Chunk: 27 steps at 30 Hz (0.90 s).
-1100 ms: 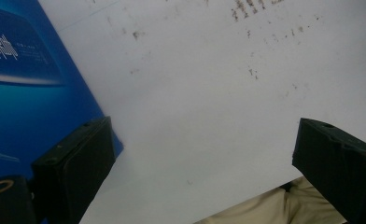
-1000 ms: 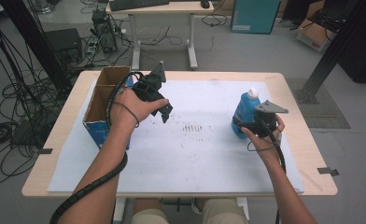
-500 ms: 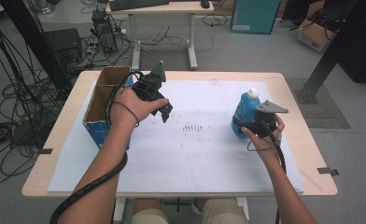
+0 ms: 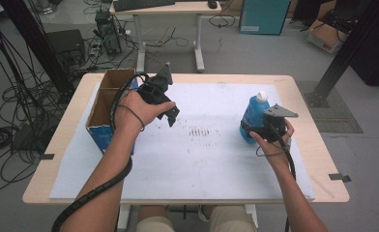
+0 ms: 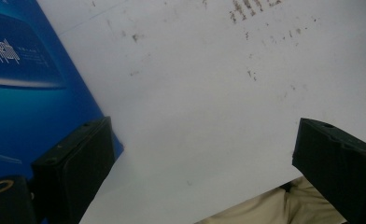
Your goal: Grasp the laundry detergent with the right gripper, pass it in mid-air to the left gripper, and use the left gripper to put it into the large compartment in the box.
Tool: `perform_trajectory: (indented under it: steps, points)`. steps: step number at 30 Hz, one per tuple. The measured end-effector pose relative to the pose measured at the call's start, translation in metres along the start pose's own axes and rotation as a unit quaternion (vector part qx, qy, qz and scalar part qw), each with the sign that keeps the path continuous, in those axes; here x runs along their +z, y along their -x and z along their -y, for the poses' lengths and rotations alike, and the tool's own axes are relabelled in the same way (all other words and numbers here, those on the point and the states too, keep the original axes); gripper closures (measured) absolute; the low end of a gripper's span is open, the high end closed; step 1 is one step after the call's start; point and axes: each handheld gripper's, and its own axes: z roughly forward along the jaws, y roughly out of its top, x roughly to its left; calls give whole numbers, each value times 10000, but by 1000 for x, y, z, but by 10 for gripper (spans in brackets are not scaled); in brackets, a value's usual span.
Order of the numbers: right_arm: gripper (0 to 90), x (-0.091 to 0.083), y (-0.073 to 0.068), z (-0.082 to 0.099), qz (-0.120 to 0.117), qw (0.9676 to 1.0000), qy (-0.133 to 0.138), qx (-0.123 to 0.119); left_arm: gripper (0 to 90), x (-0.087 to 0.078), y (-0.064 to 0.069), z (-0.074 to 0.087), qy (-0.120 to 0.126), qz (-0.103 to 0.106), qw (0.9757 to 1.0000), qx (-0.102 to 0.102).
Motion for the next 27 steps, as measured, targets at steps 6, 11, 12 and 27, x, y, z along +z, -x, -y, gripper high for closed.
perform_trajectory:
  steps: [6,11,12,27]
  points:
    - [51,1,0,2,-12,10000,-14,22,62,0,1,-1,-26,0,10000,26]
    - [89,3,1,3,-12,10000,-51,10,62,1,1,-1,-32,9,10000,39]
    - [94,3,1,3,-4,10000,-48,7,61,1,1,-1,-30,3,10000,40]
    - [263,5,3,7,37,10000,-47,29,62,4,-1,1,-74,-20,10000,14]
